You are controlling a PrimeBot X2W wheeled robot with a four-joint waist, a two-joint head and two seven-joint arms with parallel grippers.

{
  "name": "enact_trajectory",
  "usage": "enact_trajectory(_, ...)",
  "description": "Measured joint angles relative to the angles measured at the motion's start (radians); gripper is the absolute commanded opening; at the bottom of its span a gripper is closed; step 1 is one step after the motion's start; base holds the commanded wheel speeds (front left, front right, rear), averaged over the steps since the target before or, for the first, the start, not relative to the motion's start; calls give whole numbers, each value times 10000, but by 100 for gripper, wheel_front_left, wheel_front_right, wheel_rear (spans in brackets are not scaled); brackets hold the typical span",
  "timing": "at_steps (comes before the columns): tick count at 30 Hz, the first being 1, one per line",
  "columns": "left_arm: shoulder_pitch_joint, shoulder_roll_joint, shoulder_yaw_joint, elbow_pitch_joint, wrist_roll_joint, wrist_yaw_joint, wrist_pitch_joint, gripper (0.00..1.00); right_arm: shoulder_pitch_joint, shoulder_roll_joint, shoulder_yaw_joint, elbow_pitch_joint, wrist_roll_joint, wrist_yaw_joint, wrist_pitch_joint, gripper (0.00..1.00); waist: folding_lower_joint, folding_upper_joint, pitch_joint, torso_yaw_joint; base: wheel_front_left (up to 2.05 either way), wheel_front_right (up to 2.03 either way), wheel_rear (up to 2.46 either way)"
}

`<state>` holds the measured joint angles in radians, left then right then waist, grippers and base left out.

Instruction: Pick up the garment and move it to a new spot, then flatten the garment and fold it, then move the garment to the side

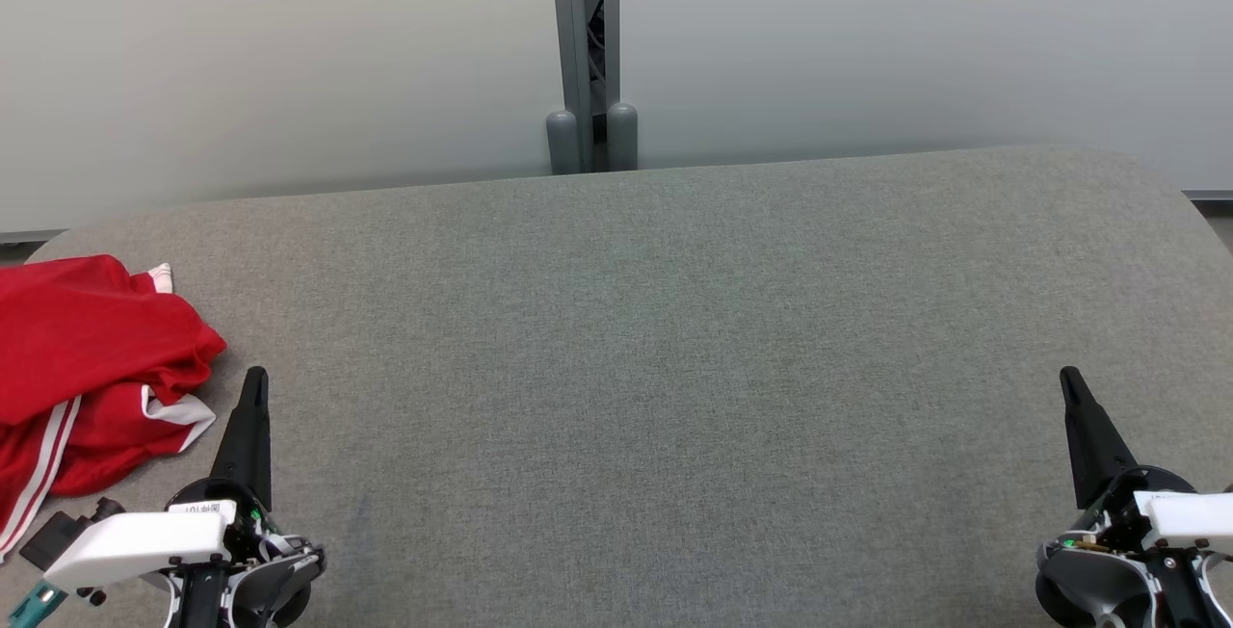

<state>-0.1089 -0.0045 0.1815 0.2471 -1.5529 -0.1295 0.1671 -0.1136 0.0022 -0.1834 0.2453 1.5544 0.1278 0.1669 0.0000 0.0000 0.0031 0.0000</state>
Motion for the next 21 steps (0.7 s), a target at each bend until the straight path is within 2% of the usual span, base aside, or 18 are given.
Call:
enact_trajectory(4, 0, 0, 0, 0, 0, 0, 0, 0, 0, 0, 0, 0, 0, 2, 0, 0, 0, 1, 0, 0, 0, 0, 0)
enact_trajectory(5, 2, -2, -2, 8, 0, 2, 0, 100, 2, 2, 2, 6, 0, 0, 0, 100, 0, 0, 0, 0, 0, 0, 0)
enact_trajectory(15, 191, -102, -198, 215, 58, 19, -368, 100, 213, 81, 105, 109, -203, -50, -324, 100, 0, 0, 6, 2, 0, 0, 0)
enact_trajectory(21, -20, -13, -430, 86, 508, 19, -744, 100, 168, -81, 362, -58, -658, -50, -685, 100, 0, 0, 16, 12, 0, 0, 0)
